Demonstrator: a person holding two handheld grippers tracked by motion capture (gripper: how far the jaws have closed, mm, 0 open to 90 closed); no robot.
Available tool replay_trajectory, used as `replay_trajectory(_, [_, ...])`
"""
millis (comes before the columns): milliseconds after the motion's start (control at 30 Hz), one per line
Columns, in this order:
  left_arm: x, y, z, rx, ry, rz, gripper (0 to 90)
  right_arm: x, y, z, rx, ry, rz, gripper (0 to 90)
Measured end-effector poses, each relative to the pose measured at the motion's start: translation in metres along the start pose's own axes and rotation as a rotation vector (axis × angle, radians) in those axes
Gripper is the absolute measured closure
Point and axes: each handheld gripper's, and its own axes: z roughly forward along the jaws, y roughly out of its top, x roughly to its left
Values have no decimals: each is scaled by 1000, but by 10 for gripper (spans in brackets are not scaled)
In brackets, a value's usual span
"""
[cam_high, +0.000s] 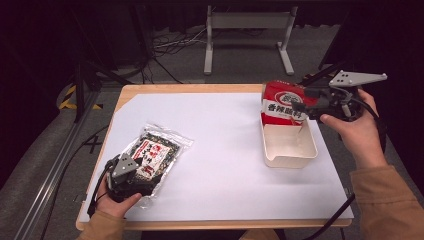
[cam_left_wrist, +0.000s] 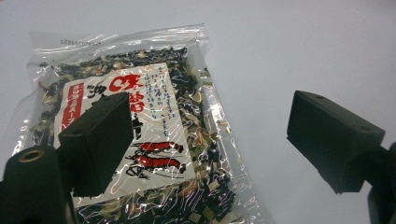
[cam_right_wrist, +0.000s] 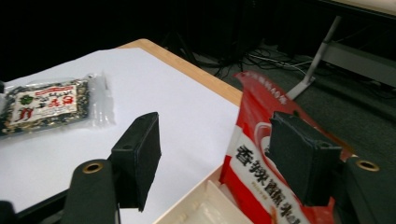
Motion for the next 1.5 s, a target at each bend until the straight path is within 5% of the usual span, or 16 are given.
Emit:
replay_trajectory(433, [2,2,-4,-6,-12,-3,139,34,-34,2,-16,45,-8,325])
replay_trajectory(833, [15,14,-10,39,-69,-22,108,46,-54,13,-17,70,14,322])
replay_trajectory(1033, [26,18,-19,18,-64,-52,143,52,-64,19,-31,75,32,324])
replay_trajectory(1233, [33,25,-26,15,-38,12,161,56,-71,28,-38,85,46,326])
replay_trajectory(1500, [47,38,-30,41,-23,36,157,62,-80,40,-39,83,52,331])
